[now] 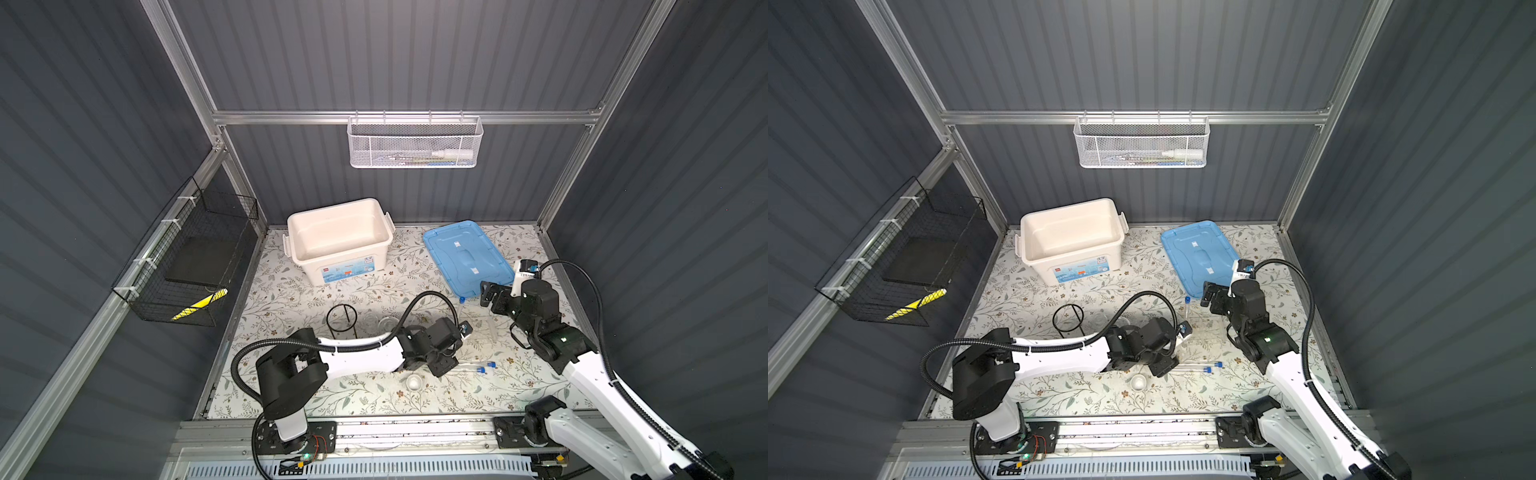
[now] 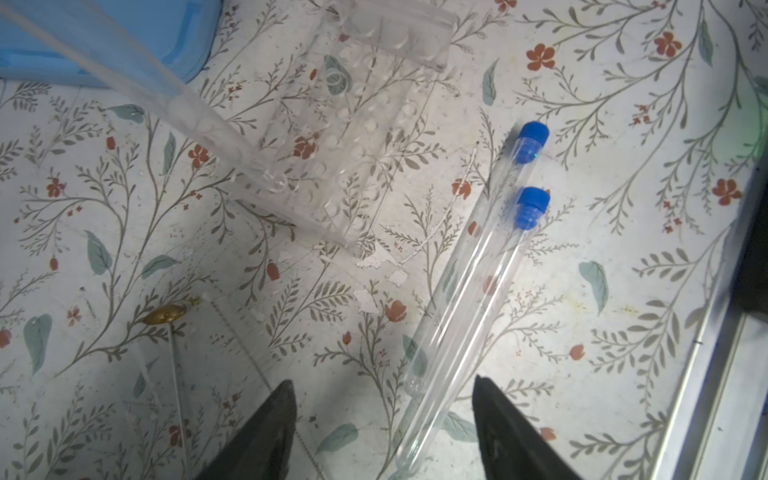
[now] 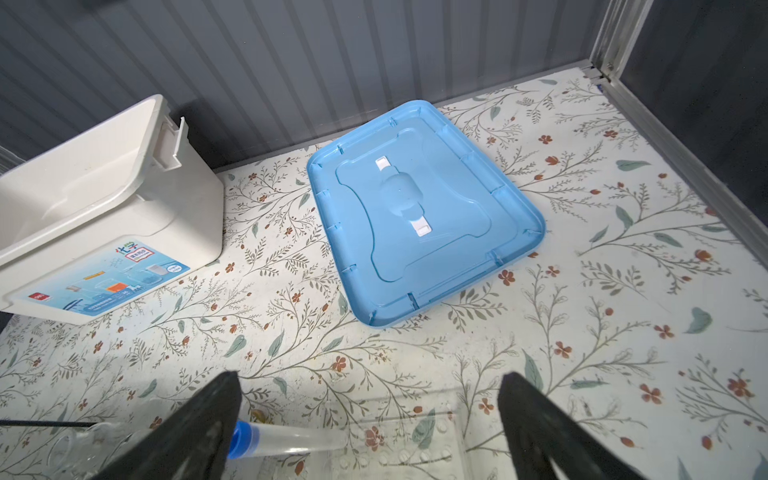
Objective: Organize the chemistry lab equipment
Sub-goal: 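Move the left gripper over the blue-capped tubes lying on the table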
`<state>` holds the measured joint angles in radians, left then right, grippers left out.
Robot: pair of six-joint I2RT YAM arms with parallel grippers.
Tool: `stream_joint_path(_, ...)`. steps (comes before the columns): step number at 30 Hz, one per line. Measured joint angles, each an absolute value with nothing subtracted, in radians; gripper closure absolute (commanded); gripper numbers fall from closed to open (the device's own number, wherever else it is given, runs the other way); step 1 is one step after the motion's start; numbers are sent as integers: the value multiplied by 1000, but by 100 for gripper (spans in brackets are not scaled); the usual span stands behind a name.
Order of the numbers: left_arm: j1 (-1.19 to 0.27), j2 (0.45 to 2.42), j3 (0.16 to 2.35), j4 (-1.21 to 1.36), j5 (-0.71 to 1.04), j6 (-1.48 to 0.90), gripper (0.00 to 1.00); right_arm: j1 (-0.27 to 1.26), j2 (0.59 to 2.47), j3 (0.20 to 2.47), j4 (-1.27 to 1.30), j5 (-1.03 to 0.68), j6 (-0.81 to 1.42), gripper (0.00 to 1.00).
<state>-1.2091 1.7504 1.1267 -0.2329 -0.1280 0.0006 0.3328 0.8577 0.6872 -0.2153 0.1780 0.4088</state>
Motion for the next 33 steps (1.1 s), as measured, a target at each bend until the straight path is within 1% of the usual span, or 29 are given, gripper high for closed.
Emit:
stream_joint_path(3, -1210, 1776, 1132, -233, -118, 11, 37, 324, 856, 686, -220, 159, 416, 1)
stream_joint_path(11, -1210, 1842, 1141, -232, -102, 24, 41, 311, 837, 660, -226, 141, 442, 1)
stream_joint_path(15, -1210, 1850, 1145, -231, -95, 24, 41, 310, 828, 647, -226, 139, 450, 1)
stream_joint_path(21, -1210, 1859, 1145, -227, -76, 23, 45, 308, 823, 640, -226, 138, 463, 1)
stream_joint_path(23, -1211, 1860, 1145, -224, -70, 23, 47, 307, 822, 639, -226, 138, 465, 1)
stream_joint_path(33, -1219, 1859, 1145, -224, -63, 19, 46, 305, 817, 623, -226, 136, 472, 1)
